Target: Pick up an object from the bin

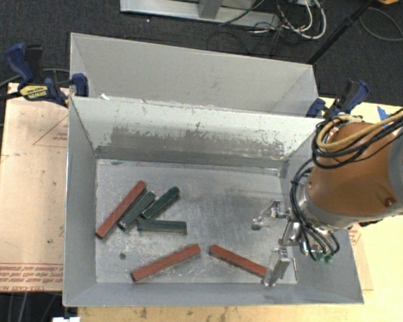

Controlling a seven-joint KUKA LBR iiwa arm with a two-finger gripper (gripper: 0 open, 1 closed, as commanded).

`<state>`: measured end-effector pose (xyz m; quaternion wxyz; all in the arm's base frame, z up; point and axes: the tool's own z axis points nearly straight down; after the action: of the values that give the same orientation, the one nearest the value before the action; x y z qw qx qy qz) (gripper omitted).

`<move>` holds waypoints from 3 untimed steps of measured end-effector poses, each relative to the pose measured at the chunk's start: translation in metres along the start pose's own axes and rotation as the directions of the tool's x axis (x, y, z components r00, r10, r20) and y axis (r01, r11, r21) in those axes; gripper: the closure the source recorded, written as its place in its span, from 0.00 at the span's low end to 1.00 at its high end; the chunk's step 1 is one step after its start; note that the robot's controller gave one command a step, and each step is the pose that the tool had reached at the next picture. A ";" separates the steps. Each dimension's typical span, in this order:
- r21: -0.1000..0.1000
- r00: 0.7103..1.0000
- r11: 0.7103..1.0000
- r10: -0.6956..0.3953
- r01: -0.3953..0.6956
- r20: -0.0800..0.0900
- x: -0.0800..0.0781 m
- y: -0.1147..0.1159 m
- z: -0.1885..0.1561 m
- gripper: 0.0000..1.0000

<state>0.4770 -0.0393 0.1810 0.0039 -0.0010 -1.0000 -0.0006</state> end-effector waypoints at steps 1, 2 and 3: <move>0.001 1.000 1.000 -0.002 0.002 0.008 -0.002 0.000 -0.003 0.00; 0.001 0.999 0.999 -0.038 0.038 0.018 -0.026 -0.002 0.108 1.00; 0.001 0.999 0.999 -0.039 0.039 0.018 -0.026 -0.002 0.108 1.00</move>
Offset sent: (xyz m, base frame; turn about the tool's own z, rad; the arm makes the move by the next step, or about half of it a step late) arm 0.0218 -0.0025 -0.1110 -0.0387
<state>0.5025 -0.0408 0.0733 -0.0052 0.0183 -0.9998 -0.0003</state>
